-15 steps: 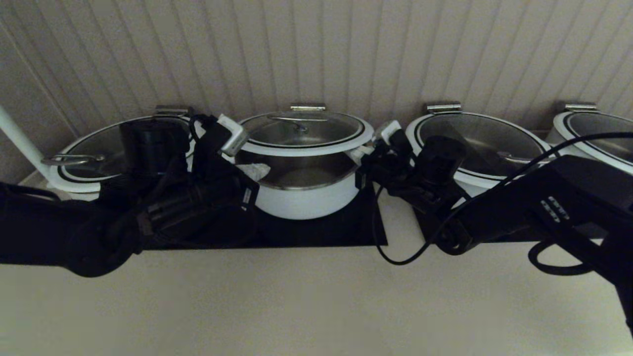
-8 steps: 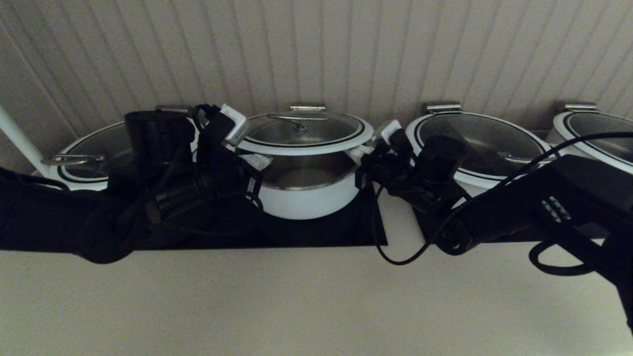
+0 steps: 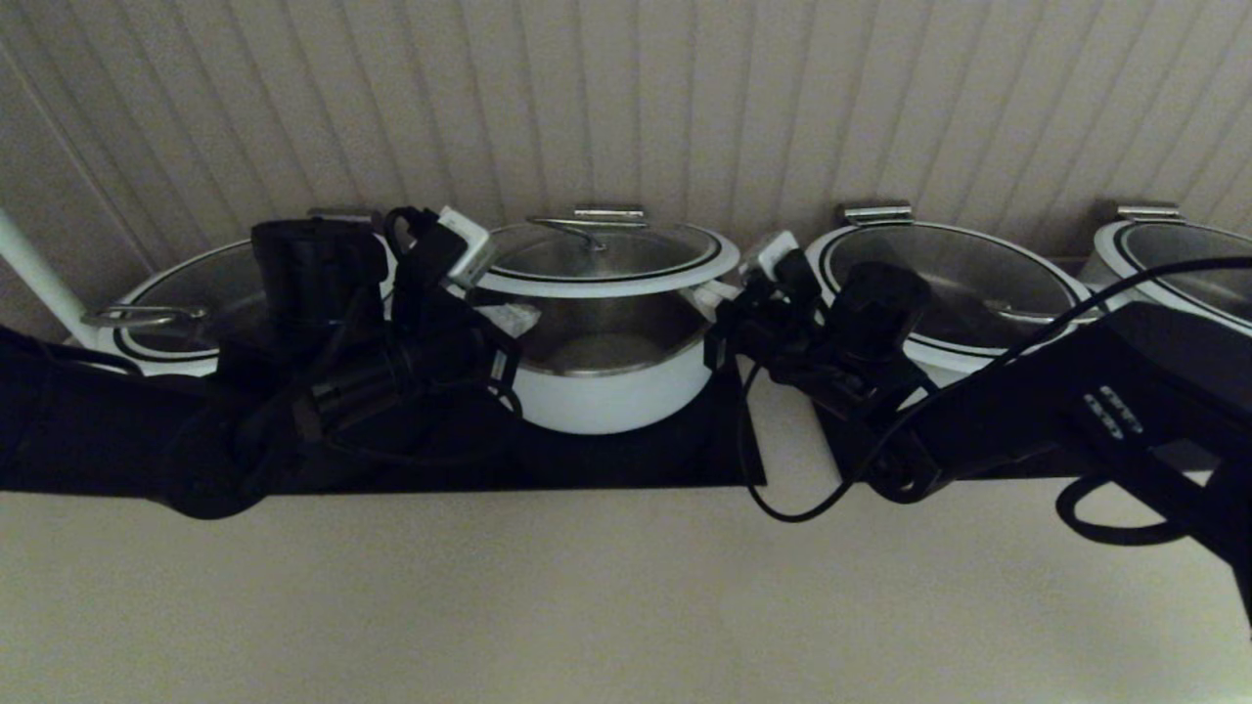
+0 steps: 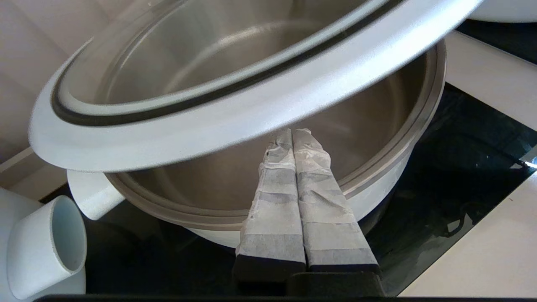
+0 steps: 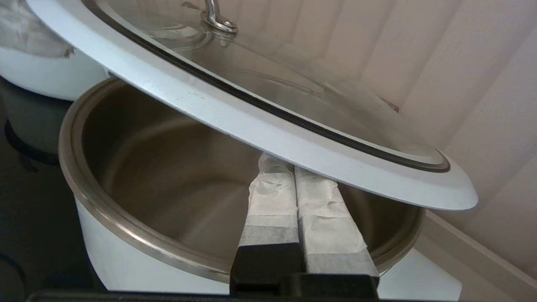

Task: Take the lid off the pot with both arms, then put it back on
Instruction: Open the pot lid completely

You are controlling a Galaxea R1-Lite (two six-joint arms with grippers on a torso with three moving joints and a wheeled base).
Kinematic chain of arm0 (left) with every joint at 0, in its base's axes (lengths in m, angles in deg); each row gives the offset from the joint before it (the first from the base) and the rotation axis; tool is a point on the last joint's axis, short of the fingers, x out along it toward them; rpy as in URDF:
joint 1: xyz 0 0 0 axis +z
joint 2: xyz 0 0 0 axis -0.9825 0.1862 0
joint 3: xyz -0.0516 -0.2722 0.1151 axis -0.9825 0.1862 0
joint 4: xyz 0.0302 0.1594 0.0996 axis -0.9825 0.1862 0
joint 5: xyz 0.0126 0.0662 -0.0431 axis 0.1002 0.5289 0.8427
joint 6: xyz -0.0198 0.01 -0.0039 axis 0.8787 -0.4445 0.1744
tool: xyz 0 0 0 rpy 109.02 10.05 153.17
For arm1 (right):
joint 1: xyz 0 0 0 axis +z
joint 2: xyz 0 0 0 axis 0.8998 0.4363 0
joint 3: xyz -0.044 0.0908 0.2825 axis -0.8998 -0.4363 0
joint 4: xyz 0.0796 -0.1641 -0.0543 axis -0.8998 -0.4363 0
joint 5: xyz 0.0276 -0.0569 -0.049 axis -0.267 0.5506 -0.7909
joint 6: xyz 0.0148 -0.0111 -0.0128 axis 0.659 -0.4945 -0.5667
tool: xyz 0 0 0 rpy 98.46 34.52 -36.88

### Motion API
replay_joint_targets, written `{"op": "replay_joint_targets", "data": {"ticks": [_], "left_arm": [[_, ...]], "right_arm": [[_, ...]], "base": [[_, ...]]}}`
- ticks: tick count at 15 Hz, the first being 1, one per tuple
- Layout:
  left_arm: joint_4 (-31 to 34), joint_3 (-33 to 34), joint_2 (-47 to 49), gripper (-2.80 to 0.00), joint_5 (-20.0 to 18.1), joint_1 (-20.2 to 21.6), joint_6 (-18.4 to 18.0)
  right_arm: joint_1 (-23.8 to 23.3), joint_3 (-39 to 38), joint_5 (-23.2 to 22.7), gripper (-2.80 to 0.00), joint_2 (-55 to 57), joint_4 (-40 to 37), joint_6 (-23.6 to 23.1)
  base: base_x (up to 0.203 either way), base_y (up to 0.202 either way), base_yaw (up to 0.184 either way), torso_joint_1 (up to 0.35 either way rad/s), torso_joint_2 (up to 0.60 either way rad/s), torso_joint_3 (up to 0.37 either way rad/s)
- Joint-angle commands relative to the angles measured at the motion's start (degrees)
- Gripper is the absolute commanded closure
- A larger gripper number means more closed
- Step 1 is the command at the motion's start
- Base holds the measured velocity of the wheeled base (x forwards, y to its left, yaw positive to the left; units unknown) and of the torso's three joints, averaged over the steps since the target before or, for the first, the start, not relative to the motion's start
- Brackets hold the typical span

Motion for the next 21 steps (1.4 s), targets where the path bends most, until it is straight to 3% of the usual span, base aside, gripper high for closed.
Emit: {"op": "replay_joint_targets", "data": {"ticks": [1,13,21], "left_arm": [[-0.3,-0.2,0.1,0.0,0.0,0.0,-0.1],[-0.2,-2.0,0.6,0.0,0.0,0.0,-0.1],[-0.3,-1.8,0.3,0.0,0.0,0.0,-0.1]], "right_arm": [[0.0,-0.8,-0.1,0.0,-0.9,0.4,-0.1],[0.1,-14.1,-0.2,0.0,-4.3,7.0,-0.2],[-0.1,-27.9,-0.1,0.0,-14.5,7.2,-0.3]], "base": [[0.0,0.0,0.0,0.0,0.0,0.0],[0.0,0.0,0.0,0.0,0.0,0.0],[0.0,0.0,0.0,0.0,0.0,0.0]]}}
